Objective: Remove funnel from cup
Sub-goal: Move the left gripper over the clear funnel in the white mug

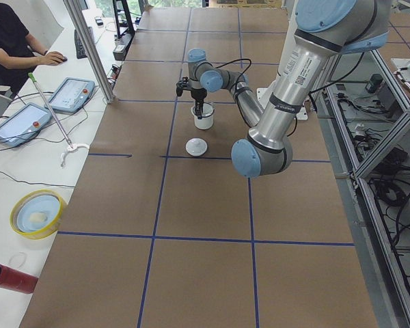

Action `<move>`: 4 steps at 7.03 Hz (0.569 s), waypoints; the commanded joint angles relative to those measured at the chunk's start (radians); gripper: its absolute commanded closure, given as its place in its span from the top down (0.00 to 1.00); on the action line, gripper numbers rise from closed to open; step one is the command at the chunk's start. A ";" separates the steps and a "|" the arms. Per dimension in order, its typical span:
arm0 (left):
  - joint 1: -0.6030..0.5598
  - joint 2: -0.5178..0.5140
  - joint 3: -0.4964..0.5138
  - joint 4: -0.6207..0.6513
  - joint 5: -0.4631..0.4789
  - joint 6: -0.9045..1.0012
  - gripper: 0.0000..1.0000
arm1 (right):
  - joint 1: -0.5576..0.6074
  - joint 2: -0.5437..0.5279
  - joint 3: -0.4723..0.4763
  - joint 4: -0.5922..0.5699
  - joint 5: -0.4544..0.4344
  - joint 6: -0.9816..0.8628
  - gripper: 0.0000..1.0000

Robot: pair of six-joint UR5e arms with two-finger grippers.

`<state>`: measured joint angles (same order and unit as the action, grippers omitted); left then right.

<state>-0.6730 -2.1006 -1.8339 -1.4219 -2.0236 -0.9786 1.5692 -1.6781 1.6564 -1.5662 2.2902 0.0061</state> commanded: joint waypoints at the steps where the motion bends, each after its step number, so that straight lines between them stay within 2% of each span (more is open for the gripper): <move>1: 0.000 -0.001 0.005 -0.012 -0.001 0.000 0.27 | 0.000 0.000 -0.001 0.000 0.000 0.000 1.00; 4: 0.001 -0.001 0.007 -0.014 -0.004 0.003 0.21 | 0.000 0.000 0.000 0.000 0.000 0.000 1.00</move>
<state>-0.6727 -2.1015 -1.8278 -1.4355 -2.0266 -0.9763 1.5693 -1.6782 1.6558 -1.5662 2.2902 0.0061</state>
